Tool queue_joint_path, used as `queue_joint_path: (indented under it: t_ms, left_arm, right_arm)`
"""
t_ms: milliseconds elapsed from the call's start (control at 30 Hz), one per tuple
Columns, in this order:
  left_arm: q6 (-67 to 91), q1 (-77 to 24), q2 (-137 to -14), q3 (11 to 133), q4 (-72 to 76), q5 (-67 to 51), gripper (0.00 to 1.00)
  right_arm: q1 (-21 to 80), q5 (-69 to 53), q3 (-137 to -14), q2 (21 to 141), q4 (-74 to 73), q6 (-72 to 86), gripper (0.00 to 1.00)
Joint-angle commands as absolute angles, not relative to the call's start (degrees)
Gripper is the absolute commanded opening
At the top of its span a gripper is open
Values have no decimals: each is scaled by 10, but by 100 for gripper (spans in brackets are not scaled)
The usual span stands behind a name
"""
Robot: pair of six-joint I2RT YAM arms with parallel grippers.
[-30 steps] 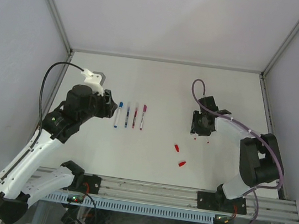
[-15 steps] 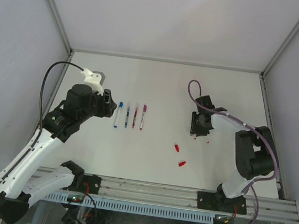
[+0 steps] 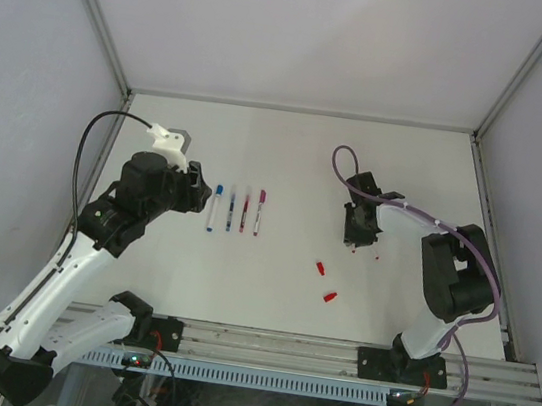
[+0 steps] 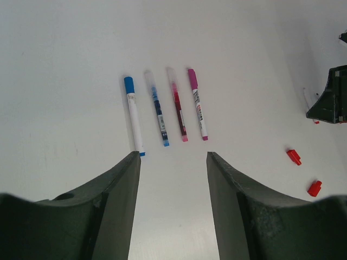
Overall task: Insert the pens into the pen caps
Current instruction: Pick up the pen from the center of the board.
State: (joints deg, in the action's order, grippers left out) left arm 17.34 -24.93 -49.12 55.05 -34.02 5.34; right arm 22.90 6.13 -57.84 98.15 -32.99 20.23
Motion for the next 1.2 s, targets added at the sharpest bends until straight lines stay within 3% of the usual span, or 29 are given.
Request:
queue_joint_path:
  t_ms: [0,467,667,800,867,1167]
  left_arm:
    - [164,-244,-488,539,-324,44,57]
    - [163,-243,-486,539,-324,44,57]
    - [164,-242,-485,538,-323,44,57]
    - [164,-242,-484,539,-324,45,57]
    - [164,-240,-483,538,-324,43,57]
    - [204,-234,-453,517,-289,16,64]
  right_arm:
    - [234,60,-586,987,-362,193,25]
    - [237,51,-583,973,-380,192,21]
    - [235,50,-582,976,-367,191,14]
    - [235,53,-581,969,-361,190,4]
    - [235,57,-579,959,-361,190,0]
    - [276,57,-567,834,-348,153,0]
